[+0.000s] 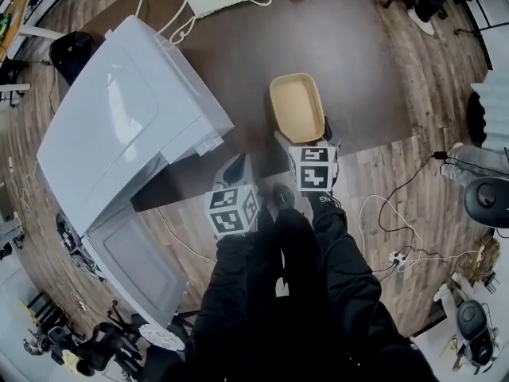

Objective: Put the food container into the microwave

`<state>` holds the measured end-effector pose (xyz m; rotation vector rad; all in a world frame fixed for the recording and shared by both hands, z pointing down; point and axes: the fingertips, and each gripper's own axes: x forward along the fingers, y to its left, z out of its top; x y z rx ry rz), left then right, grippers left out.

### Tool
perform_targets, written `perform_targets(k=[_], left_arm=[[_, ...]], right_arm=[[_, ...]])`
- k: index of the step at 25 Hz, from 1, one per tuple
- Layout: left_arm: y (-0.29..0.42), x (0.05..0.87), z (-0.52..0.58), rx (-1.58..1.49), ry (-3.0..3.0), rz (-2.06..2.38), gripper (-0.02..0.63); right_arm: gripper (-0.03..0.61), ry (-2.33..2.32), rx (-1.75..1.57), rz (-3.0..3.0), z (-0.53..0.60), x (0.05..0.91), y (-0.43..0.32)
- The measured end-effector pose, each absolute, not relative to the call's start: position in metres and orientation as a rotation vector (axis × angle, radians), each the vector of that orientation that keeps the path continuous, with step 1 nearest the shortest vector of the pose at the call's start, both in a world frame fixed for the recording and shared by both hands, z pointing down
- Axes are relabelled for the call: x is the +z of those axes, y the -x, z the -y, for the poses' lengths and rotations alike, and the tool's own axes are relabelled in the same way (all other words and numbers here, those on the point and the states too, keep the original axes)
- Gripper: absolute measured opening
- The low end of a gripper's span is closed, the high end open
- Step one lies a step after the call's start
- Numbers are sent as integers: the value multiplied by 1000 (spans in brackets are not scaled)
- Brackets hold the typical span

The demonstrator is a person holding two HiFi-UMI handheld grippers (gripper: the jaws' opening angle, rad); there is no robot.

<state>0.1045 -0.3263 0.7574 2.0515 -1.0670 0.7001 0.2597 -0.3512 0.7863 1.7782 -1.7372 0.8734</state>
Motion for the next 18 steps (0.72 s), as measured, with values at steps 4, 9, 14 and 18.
perform_targets(k=[4,9,14,18], left_arm=[[-103,751,323,690,-2054,1076,35],[-98,747,315,672,-2048,1093,34],[-91,739,307,648,-2039,1121,35],[-83,731,299,628,-2035,1144,34]], right_arm=[[568,-1778,864,1757,346,776,-258],[568,-1777,851,1796,336,764,-249],[568,-1782,826,1847,326,745,-239],[568,-1784,811,1882,316,728,-230]])
